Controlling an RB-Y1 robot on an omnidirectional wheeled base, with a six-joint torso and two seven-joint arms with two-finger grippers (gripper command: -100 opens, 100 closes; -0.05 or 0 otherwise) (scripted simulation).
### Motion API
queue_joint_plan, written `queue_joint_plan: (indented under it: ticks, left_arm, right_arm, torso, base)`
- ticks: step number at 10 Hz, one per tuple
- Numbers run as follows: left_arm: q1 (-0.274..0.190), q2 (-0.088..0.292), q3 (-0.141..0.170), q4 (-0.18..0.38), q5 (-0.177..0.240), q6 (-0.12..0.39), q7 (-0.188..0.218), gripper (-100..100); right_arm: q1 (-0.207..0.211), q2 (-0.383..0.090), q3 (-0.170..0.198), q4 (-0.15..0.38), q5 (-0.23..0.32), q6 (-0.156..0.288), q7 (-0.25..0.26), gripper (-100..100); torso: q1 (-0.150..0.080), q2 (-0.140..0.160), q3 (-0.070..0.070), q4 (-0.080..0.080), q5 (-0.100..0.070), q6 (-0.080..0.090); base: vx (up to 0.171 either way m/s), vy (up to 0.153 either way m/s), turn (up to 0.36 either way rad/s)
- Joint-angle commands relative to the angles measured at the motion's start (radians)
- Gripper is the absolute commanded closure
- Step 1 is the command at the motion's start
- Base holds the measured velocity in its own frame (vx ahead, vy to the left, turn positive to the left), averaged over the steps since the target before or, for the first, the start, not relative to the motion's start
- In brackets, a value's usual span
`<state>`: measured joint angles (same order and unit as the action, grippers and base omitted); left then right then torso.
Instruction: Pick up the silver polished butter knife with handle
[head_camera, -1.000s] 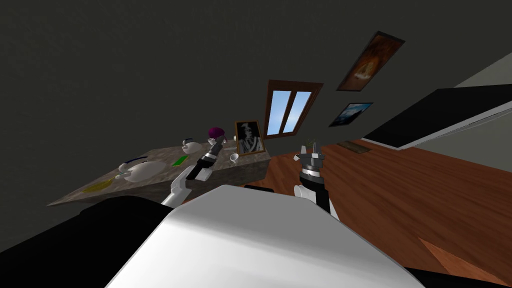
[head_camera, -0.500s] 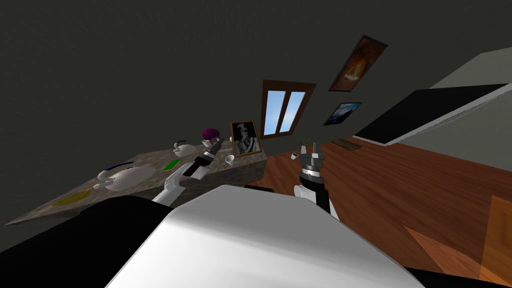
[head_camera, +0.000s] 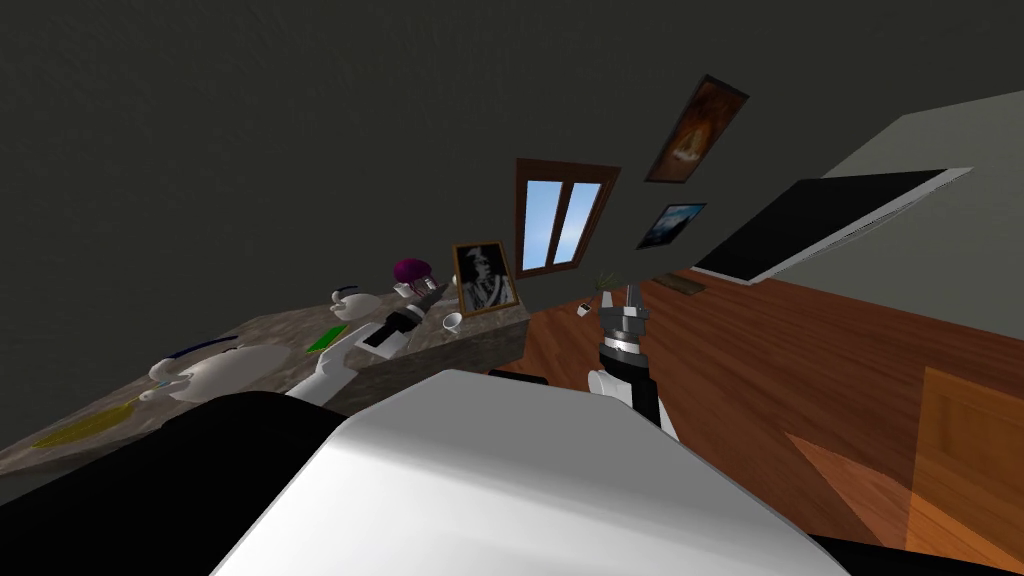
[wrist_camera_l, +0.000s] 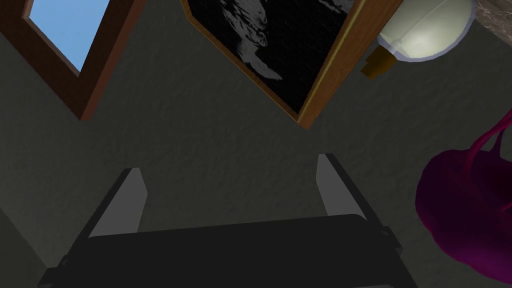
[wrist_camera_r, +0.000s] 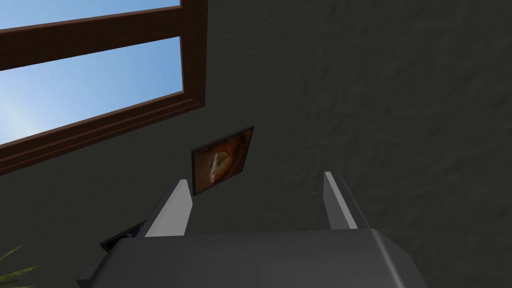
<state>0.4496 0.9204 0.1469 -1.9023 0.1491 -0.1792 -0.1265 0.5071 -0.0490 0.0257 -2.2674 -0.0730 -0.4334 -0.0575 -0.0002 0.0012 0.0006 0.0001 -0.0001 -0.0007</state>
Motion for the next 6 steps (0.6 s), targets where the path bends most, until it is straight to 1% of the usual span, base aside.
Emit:
queue_joint_plan:
  ticks: [1,2,4,5,6]
  left_arm:
    - [0.015,0.05,-0.023,0.03,-0.006,0.05,0.007,-100]
    - [0.015,0.055,-0.023,0.03,-0.006,0.057,0.007,-100]
    - [0.037,0.128,-0.06,0.084,-0.013,0.118,0.021,-100]
    - [0.049,0.154,-0.081,0.112,-0.017,0.148,0.029,-100]
    - [0.049,0.165,-0.081,0.112,-0.017,0.149,0.029,-100]
  right_arm:
    - [0.0,0.0,0.0,0.0,0.0,0.0,0.0,0]
    - [0.0,0.0,0.0,0.0,0.0,0.0,0.0,0]
    - [0.0,0.0,0.0,0.0,0.0,0.0,0.0,0]
    - [0.0,0.0,0.0,0.0,0.0,0.0,0.0,0]
    - [0.0,0.0,0.0,0.0,0.0,0.0,0.0,0]
  torso:
    - [0.0,0.0,0.0,0.0,0.0,0.0]
    - [0.0,0.0,0.0,0.0,0.0,0.0]
    - [0.001,0.001,0.0,0.0,0.0,0.0]
    - [0.001,0.0,0.0,0.0,0.0,0.0]
    - [0.001,0.001,0.001,0.0,0.0,0.0]
  base:
    - [0.0,0.0,-0.09]
    - [-0.001,0.005,-0.04]
    - [-0.003,0.008,-0.082]
    - [-0.006,0.016,-0.107]
    - [-0.009,0.015,-0.022]
